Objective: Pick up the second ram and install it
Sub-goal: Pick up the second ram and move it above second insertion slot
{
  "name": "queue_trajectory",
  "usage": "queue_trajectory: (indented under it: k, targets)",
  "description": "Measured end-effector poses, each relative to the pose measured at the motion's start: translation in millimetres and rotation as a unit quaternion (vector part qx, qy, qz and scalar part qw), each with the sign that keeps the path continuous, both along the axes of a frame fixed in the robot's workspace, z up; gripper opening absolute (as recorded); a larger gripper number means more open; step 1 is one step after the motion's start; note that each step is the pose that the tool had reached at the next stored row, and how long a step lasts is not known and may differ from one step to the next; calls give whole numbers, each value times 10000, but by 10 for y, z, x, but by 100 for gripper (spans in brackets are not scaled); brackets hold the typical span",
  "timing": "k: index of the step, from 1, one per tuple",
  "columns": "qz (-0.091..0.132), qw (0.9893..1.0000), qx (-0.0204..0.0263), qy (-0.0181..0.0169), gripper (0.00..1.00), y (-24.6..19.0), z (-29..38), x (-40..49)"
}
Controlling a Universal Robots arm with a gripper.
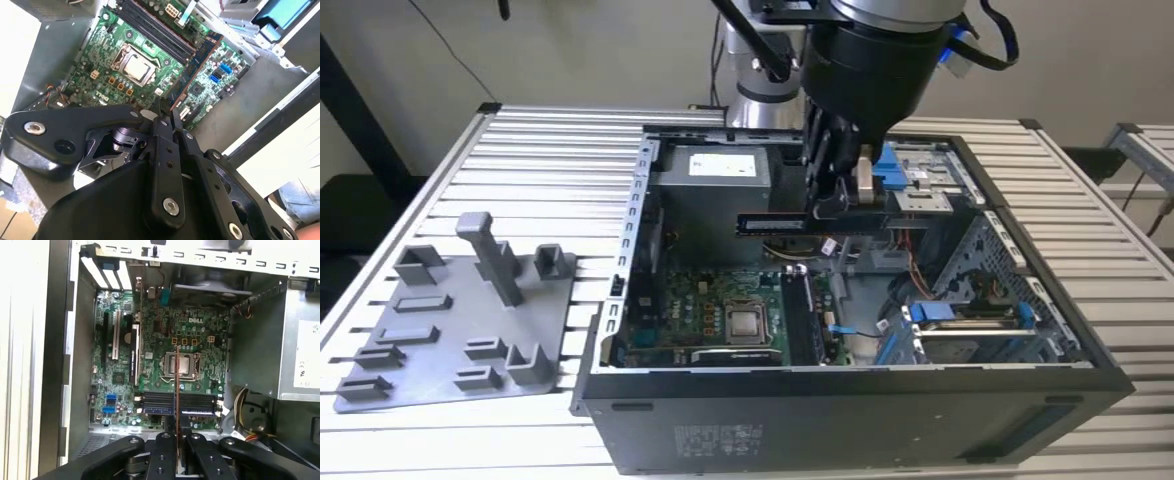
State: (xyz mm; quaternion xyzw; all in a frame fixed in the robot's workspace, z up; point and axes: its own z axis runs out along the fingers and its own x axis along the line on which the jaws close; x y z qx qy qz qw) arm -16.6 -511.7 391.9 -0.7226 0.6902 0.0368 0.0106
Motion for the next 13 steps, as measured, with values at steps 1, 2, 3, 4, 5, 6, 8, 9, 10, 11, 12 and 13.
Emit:
queue_trajectory:
  k: [1, 2, 3, 4, 5, 6, 8, 9, 10, 11, 12, 13]
  targets:
    - [0, 10000, 0, 0, 14, 0, 0, 21]
    - [1, 10000, 0, 0, 14, 0, 0, 44]
    - [1, 10000, 0, 0, 14, 0, 0, 65]
    - [1, 10000, 0, 0, 14, 0, 0, 85]
    - [0, 10000, 0, 0, 14, 0, 0, 105]
    - [0, 10000, 0, 0, 14, 0, 0, 120]
    - [0, 10000, 0, 0, 14, 0, 0, 146]
    - [1, 10000, 1, 0, 14, 0, -1, 161]
    - [0, 10000, 1, 0, 14, 0, -1, 176]
    - [0, 10000, 0, 0, 14, 0, 0, 193]
    - [1, 10000, 0, 0, 14, 0, 0, 208]
    - [1, 10000, 0, 0, 14, 1, 0, 217]
